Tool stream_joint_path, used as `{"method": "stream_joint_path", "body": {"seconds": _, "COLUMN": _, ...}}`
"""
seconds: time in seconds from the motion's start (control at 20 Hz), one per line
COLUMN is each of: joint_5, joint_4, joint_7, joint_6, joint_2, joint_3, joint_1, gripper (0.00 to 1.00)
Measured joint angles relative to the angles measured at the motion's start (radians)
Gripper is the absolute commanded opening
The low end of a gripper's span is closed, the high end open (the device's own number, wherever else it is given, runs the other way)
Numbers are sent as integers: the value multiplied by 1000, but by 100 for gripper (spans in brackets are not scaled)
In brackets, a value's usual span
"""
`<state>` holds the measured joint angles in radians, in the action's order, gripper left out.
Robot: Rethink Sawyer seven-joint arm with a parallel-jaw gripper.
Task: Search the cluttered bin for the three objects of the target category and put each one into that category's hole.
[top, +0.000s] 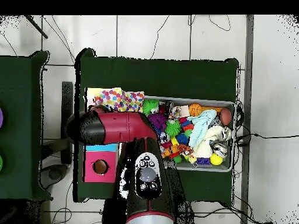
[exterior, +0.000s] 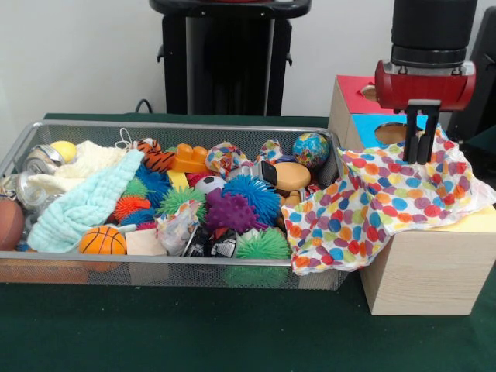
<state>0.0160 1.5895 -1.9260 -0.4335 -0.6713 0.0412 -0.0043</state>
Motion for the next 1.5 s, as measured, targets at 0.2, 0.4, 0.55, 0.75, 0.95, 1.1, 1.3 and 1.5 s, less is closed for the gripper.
{"method": "stream_joint_path", "body": {"seconds": 0.2, "joint_5": 1, "joint_4": 1, "joint_7": 0, "joint_6": 4, "joint_2": 1, "joint_3": 0, "joint_1": 5, "gripper": 0}}
{"method": "stream_joint_path", "body": {"seconds": 0.4, "joint_5": 1, "joint_4": 2, "joint_7": 0, "joint_6": 5, "joint_2": 2, "joint_3": 0, "joint_1": 12, "gripper": 0}}
{"method": "stream_joint_path", "body": {"seconds": 0.55, "joint_5": 1, "joint_4": 2, "joint_7": 0, "joint_6": 8, "joint_2": 3, "joint_3": 0, "joint_1": 23, "gripper": 0}}
{"method": "stream_joint_path", "body": {"seconds": 0.75, "joint_5": 0, "joint_4": 2, "joint_7": 0, "joint_6": 20, "joint_2": 9, "joint_3": 0, "joint_1": 42, "gripper": 0}}
{"method": "stream_joint_path", "body": {"seconds": 0.95, "joint_5": 0, "joint_4": 2, "joint_7": 0, "joint_6": 43, "joint_2": 21, "joint_3": 0, "joint_1": 54, "gripper": 0}}
{"method": "stream_joint_path", "body": {"seconds": 1.1, "joint_5": 0, "joint_4": 2, "joint_7": 0, "joint_6": 58, "joint_2": 32, "joint_3": 0, "joint_1": 58, "gripper": 0}}
{"method": "stream_joint_path", "body": {"seconds": 1.3, "joint_5": -1, "joint_4": 1, "joint_7": 0, "joint_6": 71, "joint_2": 49, "joint_3": 0, "joint_1": 59, "gripper": 0}}
{"method": "stream_joint_path", "body": {"seconds": 1.5, "joint_5": -2, "joint_4": 0, "joint_7": 0, "joint_6": 74, "joint_2": 55, "joint_3": 0, "joint_1": 58, "gripper": 0}}
